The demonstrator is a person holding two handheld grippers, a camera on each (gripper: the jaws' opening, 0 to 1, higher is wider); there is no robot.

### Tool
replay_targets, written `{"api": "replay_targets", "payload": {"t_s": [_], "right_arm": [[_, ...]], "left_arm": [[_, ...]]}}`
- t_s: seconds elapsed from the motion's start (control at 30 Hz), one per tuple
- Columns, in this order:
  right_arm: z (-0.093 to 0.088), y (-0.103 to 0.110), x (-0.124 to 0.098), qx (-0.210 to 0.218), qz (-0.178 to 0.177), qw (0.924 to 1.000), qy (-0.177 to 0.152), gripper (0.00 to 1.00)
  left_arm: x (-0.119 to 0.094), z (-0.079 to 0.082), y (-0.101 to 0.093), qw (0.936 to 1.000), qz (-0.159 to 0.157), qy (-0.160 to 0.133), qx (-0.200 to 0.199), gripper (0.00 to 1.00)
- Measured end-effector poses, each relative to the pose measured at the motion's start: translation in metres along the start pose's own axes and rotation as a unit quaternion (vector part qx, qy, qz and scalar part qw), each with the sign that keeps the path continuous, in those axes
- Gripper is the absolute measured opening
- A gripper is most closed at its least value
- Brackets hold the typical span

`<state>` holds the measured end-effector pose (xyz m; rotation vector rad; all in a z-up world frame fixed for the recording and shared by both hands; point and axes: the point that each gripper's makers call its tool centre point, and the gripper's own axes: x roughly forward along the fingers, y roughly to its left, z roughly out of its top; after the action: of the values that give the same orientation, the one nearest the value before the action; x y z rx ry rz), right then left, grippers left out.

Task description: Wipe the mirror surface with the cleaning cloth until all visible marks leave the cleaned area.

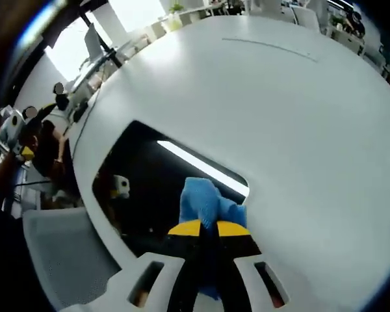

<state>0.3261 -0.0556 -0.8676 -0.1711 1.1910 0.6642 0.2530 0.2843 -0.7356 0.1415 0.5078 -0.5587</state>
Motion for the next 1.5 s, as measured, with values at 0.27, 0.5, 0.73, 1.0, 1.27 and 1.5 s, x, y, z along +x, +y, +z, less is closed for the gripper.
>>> {"api": "replay_targets", "payload": {"t_s": [0.27, 0.5, 0.73, 1.0, 1.27, 1.5], "right_arm": [[-0.007, 0.006, -0.002, 0.024, -0.010, 0.9997, -0.002, 0.01], [-0.014, 0.012, -0.003, 0.038, -0.017, 0.9991, -0.002, 0.01], [-0.023, 0.019, -0.004, 0.051, -0.019, 0.9985, 0.000, 0.01], [-0.033, 0.026, -0.007, 0.066, -0.018, 0.9976, 0.002, 0.01], [-0.039, 0.031, -0.008, 0.072, -0.021, 0.9972, 0.008, 0.01], [-0.040, 0.032, -0.008, 0.078, -0.021, 0.9967, 0.013, 0.01]], "left_arm": [[-0.002, 0.002, 0.000, 1.0000, -0.003, -0.006, 0.000, 0.99], [-0.003, 0.002, 0.002, 0.9999, -0.009, -0.007, 0.005, 0.99], [-0.002, 0.002, 0.002, 0.9998, -0.016, -0.009, 0.007, 0.99], [-0.002, -0.001, 0.003, 0.9997, -0.022, -0.012, 0.008, 0.99], [-0.005, -0.003, 0.002, 0.9996, -0.025, -0.013, 0.009, 0.99], [-0.007, -0.006, 0.004, 0.9995, -0.029, -0.011, 0.011, 0.99]]}}
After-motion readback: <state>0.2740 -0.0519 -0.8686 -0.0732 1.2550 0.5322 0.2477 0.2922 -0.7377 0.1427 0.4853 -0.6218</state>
